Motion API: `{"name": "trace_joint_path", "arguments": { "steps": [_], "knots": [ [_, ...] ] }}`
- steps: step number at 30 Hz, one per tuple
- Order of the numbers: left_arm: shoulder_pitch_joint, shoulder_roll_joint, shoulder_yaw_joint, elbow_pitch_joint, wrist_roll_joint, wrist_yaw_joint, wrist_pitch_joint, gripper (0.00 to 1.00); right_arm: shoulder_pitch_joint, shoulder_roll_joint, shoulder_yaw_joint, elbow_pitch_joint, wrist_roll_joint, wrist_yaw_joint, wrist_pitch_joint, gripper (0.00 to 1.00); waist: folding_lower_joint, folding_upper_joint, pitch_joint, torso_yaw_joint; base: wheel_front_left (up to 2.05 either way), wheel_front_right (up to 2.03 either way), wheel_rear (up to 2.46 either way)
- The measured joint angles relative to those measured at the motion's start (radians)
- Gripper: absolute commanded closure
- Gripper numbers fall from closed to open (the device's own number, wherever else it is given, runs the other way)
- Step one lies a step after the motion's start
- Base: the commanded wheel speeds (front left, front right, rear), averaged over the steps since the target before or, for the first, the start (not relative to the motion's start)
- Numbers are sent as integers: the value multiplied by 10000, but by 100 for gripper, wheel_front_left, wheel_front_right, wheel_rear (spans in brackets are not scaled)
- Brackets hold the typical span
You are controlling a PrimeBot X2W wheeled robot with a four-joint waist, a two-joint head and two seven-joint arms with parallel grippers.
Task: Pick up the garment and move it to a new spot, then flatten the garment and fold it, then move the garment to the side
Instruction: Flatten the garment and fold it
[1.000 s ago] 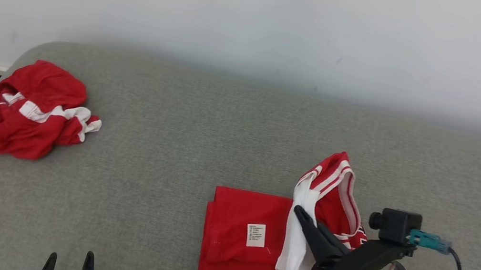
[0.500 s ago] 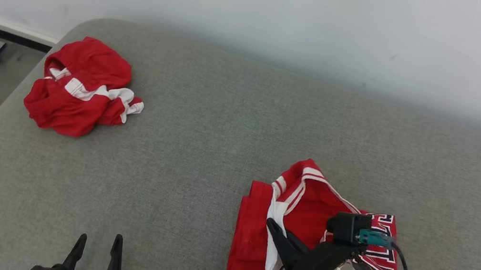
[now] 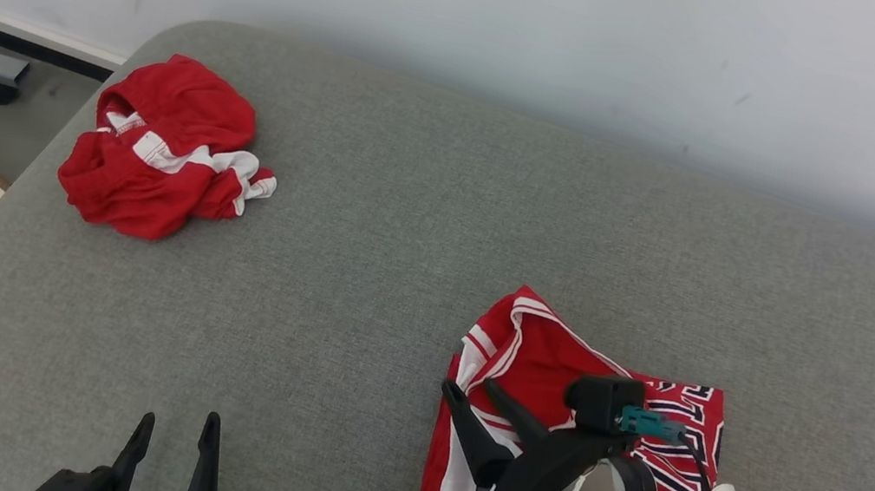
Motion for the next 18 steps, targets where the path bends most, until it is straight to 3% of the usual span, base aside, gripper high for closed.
{"name": "trace_joint_path", "arguments": {
  "steps": [8,14,18],
  "knots": [
    [214,-2,368,15,88,-29,-2,0,-195,-934,-69,-1475,635,0,-1225,0,-1,0,-225,-407,0,0,0],
    [369,-2,679,-247,201,-48,-2,0,312,-1906,-1177,-2326,458,0,-2117,0,0,0,-304,-763,0,0,0],
    [539,-2,880,-368,311,-56,-2,0,1044,-2151,-2061,-2596,257,0,-2464,0,0,0,-336,-965,0,0,0]
  ]
}}
